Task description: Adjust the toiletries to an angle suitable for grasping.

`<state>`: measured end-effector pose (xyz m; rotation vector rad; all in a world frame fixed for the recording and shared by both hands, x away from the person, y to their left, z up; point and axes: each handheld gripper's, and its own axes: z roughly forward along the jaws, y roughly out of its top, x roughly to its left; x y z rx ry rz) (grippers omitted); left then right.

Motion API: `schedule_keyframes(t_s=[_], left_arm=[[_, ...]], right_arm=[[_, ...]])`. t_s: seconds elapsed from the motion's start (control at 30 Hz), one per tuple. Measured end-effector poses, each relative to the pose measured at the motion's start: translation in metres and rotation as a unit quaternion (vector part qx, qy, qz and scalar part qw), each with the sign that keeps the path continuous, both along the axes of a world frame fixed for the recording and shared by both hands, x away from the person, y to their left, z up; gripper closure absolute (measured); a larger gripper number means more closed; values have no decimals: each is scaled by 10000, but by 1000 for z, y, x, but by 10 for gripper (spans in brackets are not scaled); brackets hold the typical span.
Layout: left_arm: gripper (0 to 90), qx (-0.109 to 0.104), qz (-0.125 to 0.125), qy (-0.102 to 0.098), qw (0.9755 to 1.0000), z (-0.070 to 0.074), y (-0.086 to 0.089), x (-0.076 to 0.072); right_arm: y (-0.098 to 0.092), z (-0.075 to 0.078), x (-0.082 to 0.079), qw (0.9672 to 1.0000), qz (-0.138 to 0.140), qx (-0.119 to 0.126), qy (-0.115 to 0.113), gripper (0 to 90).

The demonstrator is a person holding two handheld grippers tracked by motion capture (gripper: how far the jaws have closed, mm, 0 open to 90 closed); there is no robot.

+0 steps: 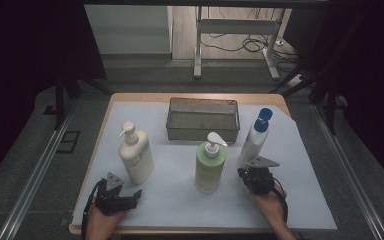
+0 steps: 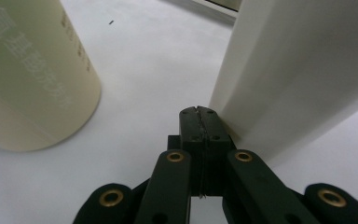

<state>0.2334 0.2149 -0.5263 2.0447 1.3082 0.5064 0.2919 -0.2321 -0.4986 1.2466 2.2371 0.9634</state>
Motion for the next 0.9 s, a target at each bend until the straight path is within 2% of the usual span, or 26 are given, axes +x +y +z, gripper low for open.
schedule_keyframes(t_s=[0.47,0.7,0.9], left_arm=[[123,1,0,0,10000,0,0,0],[123,-14,8,-3,10000,0,0,0],[123,-16,9,-3,10000,0,0,0]], right_arm=[[-20,1,0,9999,-110,-45,9,895],[-38,0,1,9996,-280,-24,36,894],[-46,-1,4,9992,-395,-30,35,893]])
